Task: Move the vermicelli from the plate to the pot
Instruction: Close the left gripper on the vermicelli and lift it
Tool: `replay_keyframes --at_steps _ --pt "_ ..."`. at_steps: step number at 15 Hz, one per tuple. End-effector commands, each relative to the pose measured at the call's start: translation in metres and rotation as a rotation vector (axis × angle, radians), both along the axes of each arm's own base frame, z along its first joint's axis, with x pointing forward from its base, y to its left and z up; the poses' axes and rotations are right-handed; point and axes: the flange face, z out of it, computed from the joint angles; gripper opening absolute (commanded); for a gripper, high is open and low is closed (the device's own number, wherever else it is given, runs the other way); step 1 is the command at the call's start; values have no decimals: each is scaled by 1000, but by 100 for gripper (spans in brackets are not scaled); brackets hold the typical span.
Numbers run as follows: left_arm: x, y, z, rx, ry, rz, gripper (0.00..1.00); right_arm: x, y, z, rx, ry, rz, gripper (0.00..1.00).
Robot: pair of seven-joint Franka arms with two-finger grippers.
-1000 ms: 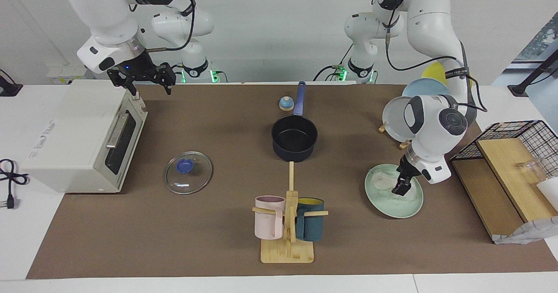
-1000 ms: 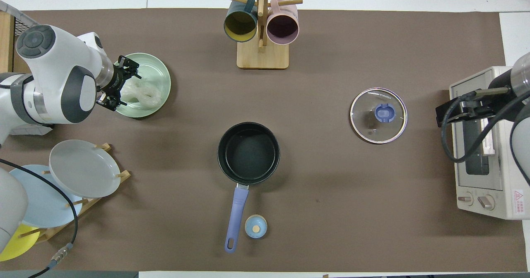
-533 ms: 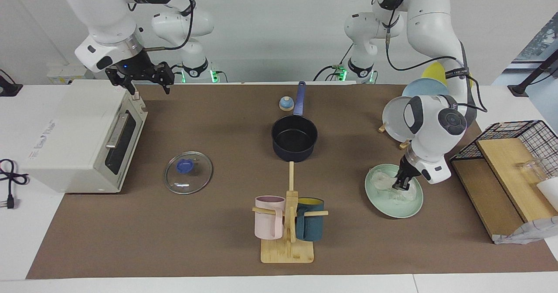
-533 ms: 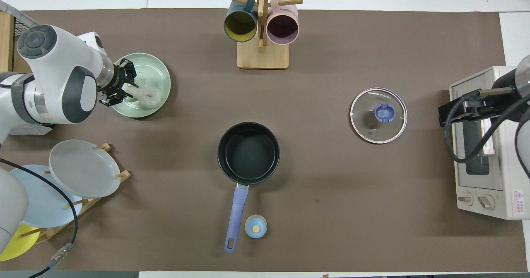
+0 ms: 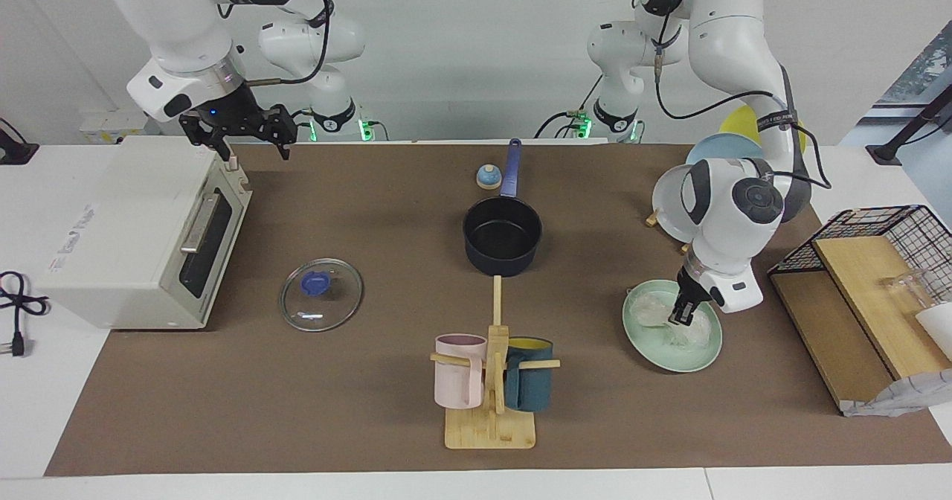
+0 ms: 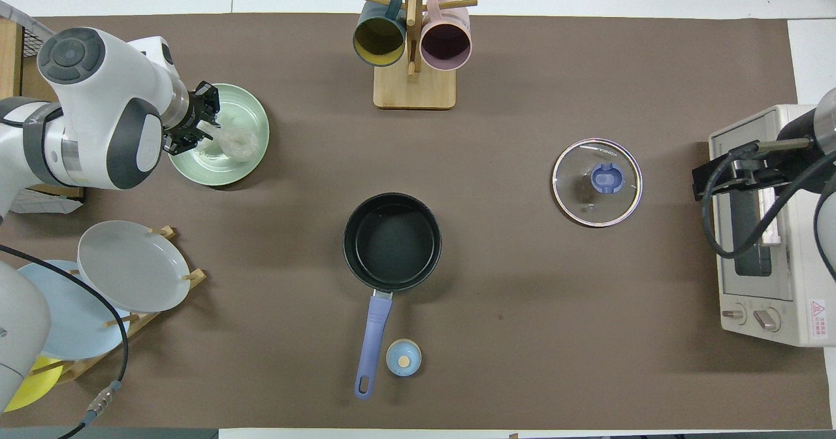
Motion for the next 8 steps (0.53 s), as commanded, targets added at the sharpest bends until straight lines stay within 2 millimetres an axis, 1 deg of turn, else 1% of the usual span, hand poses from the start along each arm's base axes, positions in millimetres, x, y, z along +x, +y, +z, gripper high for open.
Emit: replay_keyframes --at_steps 1,3,4,5,6,8 --pt "-5 -17 55 21 3 -72 0 -4 -3 3 14 -2 -14 100" --pt "-17 -35 96 11 16 -102 0 -4 -3 3 14 -2 -14 100" --pt "-26 -49 117 -11 23 -114 0 -4 -2 2 14 -1 -14 100" --pt "-37 -60 146 -33 19 -127 0 -4 -2 2 14 -1 -14 100" --pt "-49 -71 166 -49 20 -143 0 -4 -3 3 14 -2 -14 100" --pt "-80 -99 202 -77 19 -192 0 -4 -2 2 14 -1 -14 100"
